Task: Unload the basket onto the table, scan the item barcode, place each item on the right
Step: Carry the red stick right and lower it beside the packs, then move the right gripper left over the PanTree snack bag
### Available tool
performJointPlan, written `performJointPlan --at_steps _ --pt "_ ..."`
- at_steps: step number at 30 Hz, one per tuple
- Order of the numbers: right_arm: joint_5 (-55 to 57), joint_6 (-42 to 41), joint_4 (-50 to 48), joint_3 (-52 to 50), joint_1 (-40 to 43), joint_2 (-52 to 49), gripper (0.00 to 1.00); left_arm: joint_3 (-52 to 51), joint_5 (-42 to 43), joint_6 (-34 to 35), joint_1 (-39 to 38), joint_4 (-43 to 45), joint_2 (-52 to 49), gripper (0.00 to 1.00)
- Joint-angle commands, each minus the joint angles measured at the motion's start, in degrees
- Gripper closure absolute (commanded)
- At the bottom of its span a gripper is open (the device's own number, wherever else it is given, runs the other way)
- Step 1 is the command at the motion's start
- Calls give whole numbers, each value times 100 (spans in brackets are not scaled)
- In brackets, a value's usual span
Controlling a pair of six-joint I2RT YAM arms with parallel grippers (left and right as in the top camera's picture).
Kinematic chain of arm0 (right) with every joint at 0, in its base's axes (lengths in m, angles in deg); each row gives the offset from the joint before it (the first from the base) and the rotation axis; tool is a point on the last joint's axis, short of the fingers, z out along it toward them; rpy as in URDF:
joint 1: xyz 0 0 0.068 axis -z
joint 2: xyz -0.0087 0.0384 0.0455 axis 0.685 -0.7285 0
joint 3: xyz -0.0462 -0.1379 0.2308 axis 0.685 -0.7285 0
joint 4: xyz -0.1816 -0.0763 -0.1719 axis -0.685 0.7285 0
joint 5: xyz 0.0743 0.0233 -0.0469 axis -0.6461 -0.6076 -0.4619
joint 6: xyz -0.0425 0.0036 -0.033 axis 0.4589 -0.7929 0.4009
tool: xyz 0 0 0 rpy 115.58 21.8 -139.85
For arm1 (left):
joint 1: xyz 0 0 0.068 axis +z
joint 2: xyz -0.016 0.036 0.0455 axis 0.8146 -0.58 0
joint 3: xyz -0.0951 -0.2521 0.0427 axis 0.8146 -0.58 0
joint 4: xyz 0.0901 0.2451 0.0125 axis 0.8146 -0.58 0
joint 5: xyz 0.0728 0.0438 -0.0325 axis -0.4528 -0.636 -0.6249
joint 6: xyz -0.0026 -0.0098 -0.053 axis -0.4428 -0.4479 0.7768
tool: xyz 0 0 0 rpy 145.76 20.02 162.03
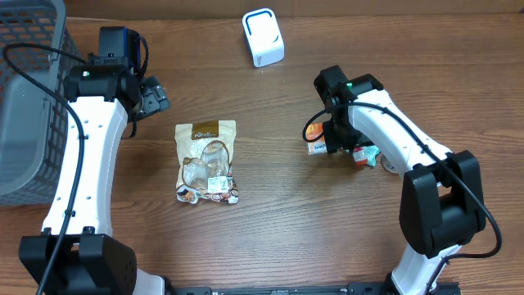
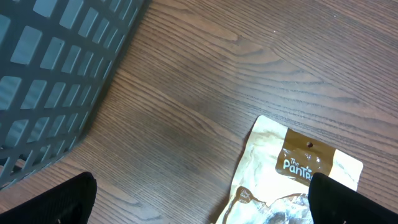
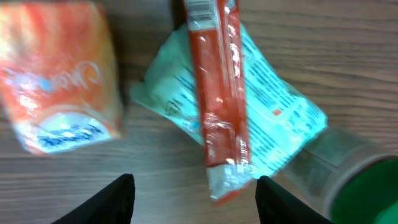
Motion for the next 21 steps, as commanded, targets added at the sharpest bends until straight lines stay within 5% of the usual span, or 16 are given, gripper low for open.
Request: performJointPlan --at_steps 1,10,21 --pt "-964 -245 -192 -17 17 39 37 63 22 22 0 7 52 0" --pt "-3467 -929 -1202 -17 -310 39 37 63 22 22 0 7 52 0" --pt "-2503 -2599 -2288 -17 -1508 31 33 63 22 22 0 7 52 0"
